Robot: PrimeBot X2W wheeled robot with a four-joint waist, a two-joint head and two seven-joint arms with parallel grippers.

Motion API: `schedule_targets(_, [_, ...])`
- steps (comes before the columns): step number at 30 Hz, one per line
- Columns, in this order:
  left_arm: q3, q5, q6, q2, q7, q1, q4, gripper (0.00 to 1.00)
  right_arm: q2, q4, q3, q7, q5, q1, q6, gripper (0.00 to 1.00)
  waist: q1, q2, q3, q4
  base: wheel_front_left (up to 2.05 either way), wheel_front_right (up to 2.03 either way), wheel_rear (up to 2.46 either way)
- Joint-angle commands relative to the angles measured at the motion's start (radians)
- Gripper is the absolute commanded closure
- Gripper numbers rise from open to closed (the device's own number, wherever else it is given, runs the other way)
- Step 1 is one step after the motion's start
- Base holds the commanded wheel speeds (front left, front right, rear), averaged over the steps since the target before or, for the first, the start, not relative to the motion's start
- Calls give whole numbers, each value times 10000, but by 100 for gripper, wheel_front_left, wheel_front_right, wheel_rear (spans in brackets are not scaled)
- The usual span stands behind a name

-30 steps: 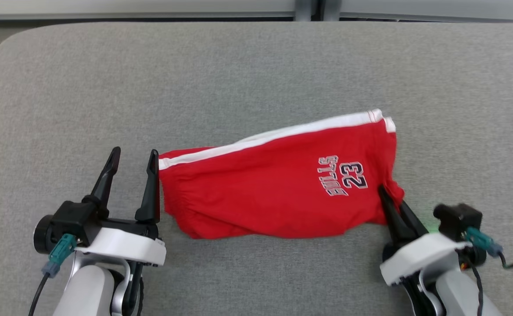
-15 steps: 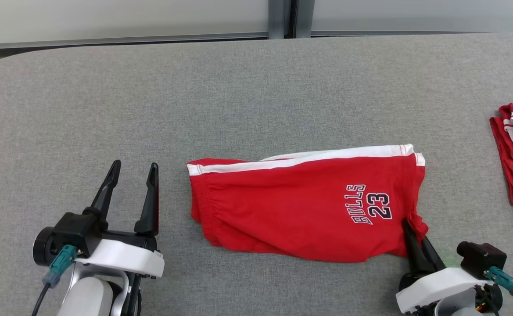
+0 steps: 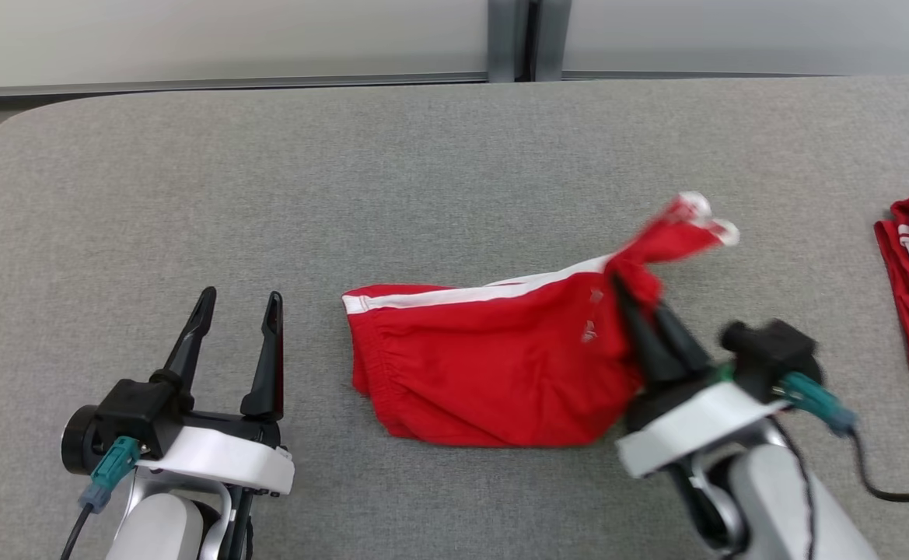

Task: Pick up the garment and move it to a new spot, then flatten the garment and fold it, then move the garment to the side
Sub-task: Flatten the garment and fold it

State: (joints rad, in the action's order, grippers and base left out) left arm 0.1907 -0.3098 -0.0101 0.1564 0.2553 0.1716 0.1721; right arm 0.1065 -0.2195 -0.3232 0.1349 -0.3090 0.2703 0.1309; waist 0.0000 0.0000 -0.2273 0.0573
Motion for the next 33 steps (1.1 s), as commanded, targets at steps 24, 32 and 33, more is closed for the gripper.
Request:
schedule_targets(24, [94, -66, -15, -146, 84, 255, 301, 0, -277, -1655, -4262, 985, -1976, 2202, -5, 0, 0, 0, 18, 644, 0, 0, 0])
schedule_targets(32, [-22, 18, -167, 81, 97, -37, 177, 0, 560, -1022, -998, 1244, -1285, 970, -3, 0, 0, 0, 368, 273, 0, 0, 0])
schedule_targets(33, [-36, 11, -177, 106, 96, -89, 160, 0, 671, -951, -562, 1238, -1164, 730, -5, 0, 0, 0, 414, 228, 0, 0, 0])
